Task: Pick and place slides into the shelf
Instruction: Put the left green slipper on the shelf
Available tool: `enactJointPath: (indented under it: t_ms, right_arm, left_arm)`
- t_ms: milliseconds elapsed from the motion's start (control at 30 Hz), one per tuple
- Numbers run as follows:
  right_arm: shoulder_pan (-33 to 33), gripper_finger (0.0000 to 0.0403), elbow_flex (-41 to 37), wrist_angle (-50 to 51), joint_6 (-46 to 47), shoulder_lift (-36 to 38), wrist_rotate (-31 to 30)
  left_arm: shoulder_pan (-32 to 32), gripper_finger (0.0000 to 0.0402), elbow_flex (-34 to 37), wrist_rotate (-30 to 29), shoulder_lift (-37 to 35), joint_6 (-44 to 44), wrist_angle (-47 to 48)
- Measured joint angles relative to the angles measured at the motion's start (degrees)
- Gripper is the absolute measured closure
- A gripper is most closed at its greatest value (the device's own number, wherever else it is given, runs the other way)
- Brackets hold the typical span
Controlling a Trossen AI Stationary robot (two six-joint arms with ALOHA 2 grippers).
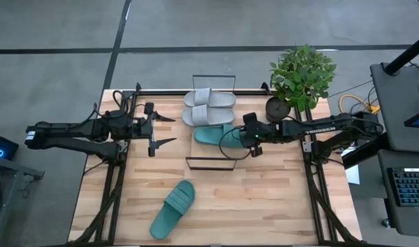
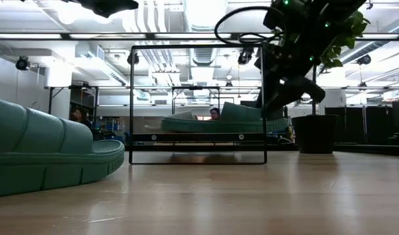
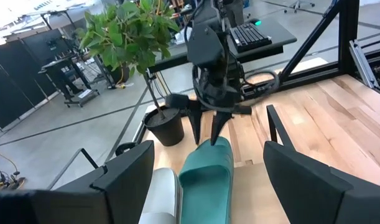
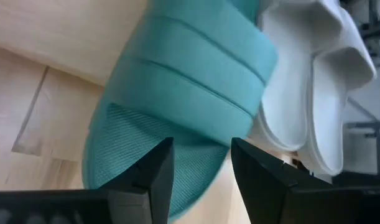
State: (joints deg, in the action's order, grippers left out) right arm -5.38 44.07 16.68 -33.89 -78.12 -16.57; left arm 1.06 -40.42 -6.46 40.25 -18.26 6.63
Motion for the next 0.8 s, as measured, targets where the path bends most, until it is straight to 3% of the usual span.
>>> enactJointPath:
  t_ms: [300,800]
  right_arm:
    - [0.12,0.0271,-0.28,-4.66,-3.24,-4.1,-1.57]
    - [0.12,0.0286,-0.27,-6.91,-4.18,-3.88,-3.07]
  left_arm:
    - [0.0,0.0116,0.0,-0.01,0.51,-0.03,0.07]
    - [0.07,0.0116,-0.02,-0.02,1.49,-0.02,0.12]
